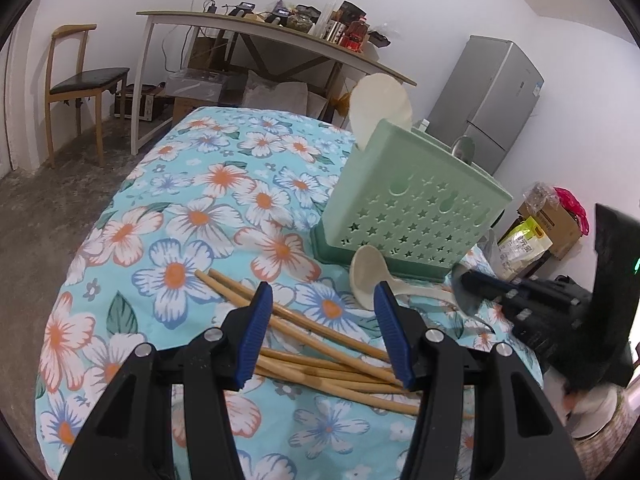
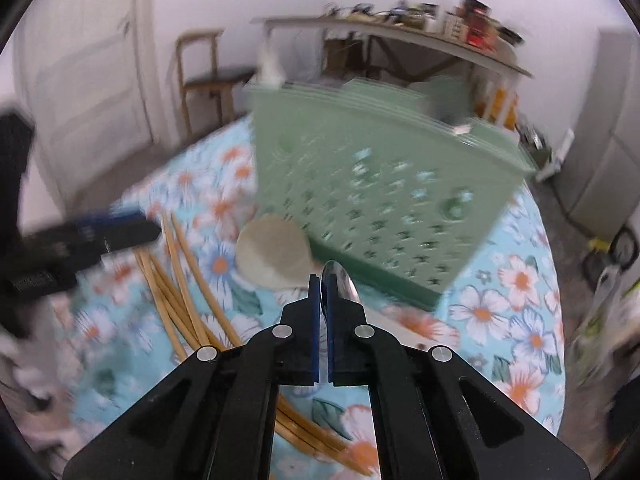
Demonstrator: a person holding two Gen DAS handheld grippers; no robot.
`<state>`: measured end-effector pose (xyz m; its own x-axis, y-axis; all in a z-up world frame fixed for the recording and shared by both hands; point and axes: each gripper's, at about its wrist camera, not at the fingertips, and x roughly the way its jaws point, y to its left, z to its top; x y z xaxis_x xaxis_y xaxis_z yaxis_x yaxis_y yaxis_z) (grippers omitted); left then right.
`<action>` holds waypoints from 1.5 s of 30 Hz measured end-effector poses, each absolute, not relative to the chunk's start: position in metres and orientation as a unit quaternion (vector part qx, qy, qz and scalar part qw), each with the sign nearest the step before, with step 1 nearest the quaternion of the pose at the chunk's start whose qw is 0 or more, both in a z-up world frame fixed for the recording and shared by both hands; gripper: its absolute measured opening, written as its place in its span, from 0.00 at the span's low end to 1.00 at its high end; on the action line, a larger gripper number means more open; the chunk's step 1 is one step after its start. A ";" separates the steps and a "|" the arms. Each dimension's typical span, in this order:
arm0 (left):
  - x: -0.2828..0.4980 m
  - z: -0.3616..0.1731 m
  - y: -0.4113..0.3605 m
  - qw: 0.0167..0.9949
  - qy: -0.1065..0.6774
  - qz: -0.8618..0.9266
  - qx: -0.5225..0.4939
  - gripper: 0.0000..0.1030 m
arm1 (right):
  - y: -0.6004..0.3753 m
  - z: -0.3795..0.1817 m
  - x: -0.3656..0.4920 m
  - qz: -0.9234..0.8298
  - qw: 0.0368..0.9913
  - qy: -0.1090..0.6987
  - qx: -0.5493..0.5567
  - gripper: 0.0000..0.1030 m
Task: Organize utensils
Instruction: 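Lift the steel spoon with right while left grasps the cream ladle handle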
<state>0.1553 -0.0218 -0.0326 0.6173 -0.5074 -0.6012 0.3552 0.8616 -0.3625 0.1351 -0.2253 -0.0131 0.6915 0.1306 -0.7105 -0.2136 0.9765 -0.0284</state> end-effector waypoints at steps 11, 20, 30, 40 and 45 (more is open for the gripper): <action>0.186 -0.037 -0.046 0.858 0.406 -0.287 -0.128 0.49 | -0.309 0.026 0.110 0.131 0.919 0.335 0.159 0.01; 0.235 -0.057 -0.067 0.819 0.485 -0.283 -0.116 0.47 | -0.332 0.028 0.104 0.144 0.918 0.317 0.188 0.00; 0.254 -0.073 -0.084 0.801 0.521 -0.276 -0.102 0.16 | -0.341 0.031 0.103 0.157 0.917 0.307 0.202 0.00; 0.233 -0.055 -0.091 0.830 0.483 -0.270 -0.071 0.03 | -0.344 0.057 0.089 0.158 0.926 0.282 0.195 0.00; 0.212 -0.031 -0.076 0.849 0.450 -0.271 -0.063 0.03 | -0.337 0.083 0.086 0.178 0.932 0.257 0.184 0.00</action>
